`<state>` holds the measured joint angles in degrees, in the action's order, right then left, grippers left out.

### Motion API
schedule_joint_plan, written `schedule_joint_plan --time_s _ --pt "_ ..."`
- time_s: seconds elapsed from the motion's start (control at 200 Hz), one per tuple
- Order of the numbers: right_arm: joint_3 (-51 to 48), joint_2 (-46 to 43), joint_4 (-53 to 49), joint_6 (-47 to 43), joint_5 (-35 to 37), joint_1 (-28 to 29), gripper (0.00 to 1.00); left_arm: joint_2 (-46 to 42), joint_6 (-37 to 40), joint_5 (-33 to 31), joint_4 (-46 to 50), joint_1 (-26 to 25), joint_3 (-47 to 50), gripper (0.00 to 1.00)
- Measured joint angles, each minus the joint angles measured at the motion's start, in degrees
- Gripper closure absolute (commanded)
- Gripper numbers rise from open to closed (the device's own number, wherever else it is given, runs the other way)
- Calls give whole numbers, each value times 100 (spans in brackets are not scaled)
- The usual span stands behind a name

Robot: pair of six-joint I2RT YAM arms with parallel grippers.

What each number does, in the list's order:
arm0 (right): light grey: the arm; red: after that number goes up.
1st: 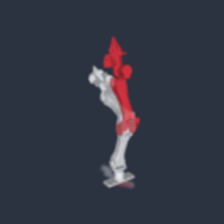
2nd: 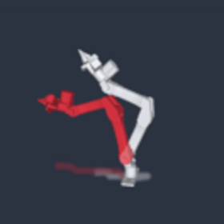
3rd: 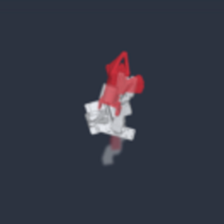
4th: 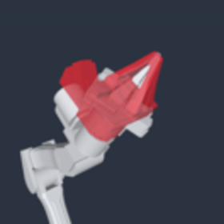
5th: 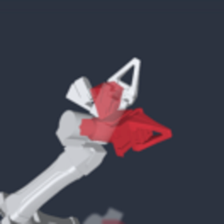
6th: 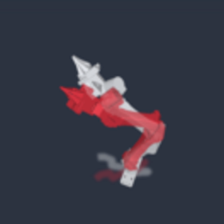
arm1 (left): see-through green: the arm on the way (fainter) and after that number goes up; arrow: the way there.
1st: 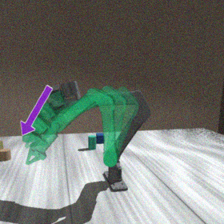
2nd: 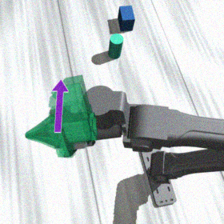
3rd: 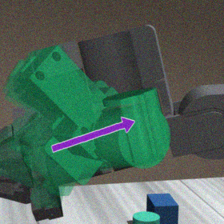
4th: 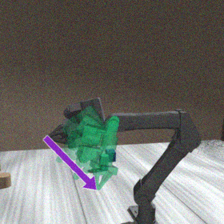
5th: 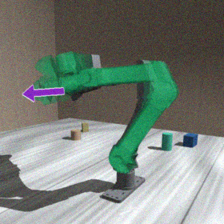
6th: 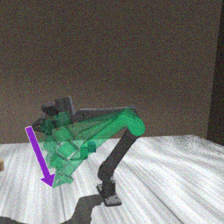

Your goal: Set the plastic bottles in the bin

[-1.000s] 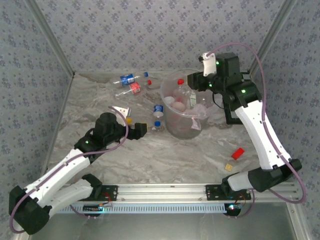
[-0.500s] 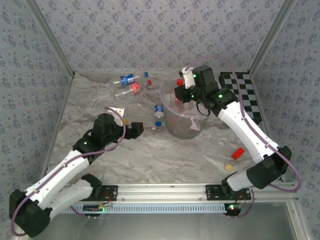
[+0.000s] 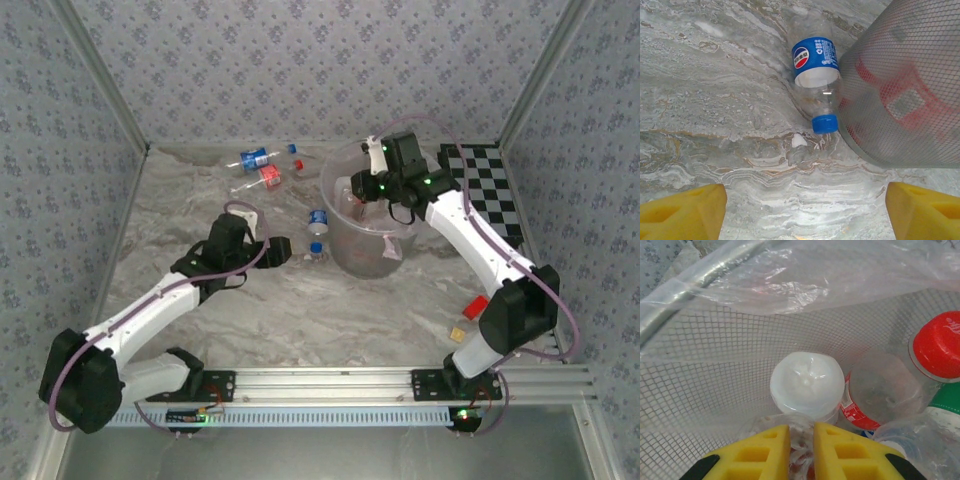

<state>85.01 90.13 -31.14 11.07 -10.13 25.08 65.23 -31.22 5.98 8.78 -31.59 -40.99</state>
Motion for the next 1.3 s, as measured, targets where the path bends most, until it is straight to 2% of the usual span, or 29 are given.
schedule_joint_plan --time_s 0.105,0.385,0.47,0.655,0.92,1.169,1.299 --pt "92 -2 -157 35 -131 -9 72 92 -39 37 -66 0 -24 18" --pt "1001 -13 -1429 170 -249 -74 39 376 -85 136 -306 -2 -127 16" --pt "1276 -107 -1563 138 -238 -173 35 522 -127 166 -402 -9 -131 15" --pt "1270 -846 -1659 179 -210 -555 32 907 -201 195 -566 -81 -153 15" --pt "251 -2339 -1451 553 -278 -1263 32 1965 -400 343 -837 -105 -632 17" --pt "-197 -2723 -1443 739 -391 -1539 32 2994 -431 667 -1099 -105 -1220 18" --pt "-256 -2806 -1458 741 -452 -1641 32 3362 -511 737 -1198 -90 -1502 24"
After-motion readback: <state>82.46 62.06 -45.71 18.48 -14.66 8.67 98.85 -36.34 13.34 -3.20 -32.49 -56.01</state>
